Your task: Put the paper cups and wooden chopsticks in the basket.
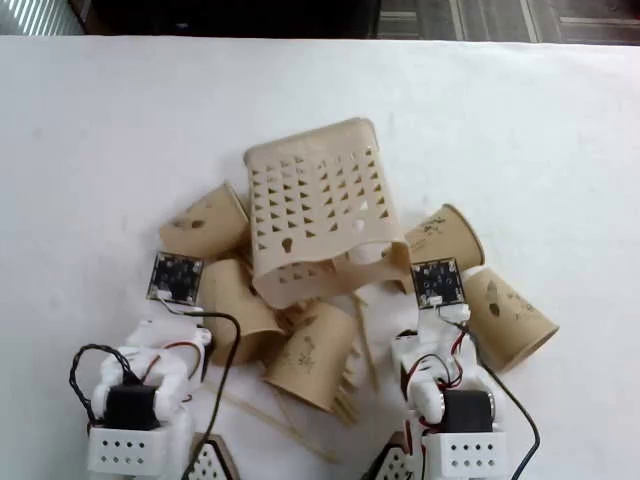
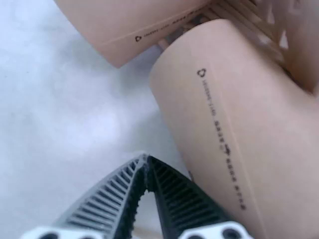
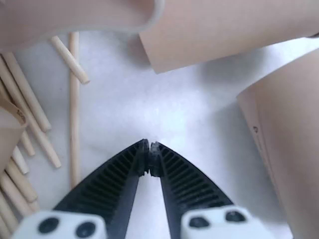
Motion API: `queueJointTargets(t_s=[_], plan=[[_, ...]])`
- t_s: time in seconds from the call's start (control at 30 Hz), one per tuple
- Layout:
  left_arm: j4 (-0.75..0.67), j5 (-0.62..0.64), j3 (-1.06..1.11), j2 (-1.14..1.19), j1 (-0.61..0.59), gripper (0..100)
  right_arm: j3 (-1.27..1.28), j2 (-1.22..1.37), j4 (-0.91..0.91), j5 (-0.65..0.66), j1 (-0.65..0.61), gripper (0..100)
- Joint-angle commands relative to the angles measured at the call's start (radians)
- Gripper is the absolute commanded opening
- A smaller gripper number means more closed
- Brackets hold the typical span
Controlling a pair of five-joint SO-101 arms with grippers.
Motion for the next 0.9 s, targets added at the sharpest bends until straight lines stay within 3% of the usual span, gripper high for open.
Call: queueJointTargets(t_s=[0.0, 0.3, 0.5, 0.7, 0.87], plan=[[-0.003, -0.006, 0.0, -0.005, 0.027, 2, 0.009, -0.005, 0.001, -0.005, 0.004, 1.8], [-0.038, -0.006, -0.12, -0.005, 0.025, 2, -0.133, -0.008, 0.001, 0.0, 0.021, 1.8], [0.006, -0.006, -0.178, -0.005, -0.012, 2, -0.327, -0.008, -0.004, 0.018, 0.111, 1.8], [0.017, -0.006, -0.196, -0.005, -0.081, 2, -0.531, -0.007, 0.019, 0.416, 0.134, 1.8], [0.017, -0.008, -0.195, -0.005, -0.084, 2, -0.617, 0.001, 0.077, 0.508, 0.058, 2.1]])
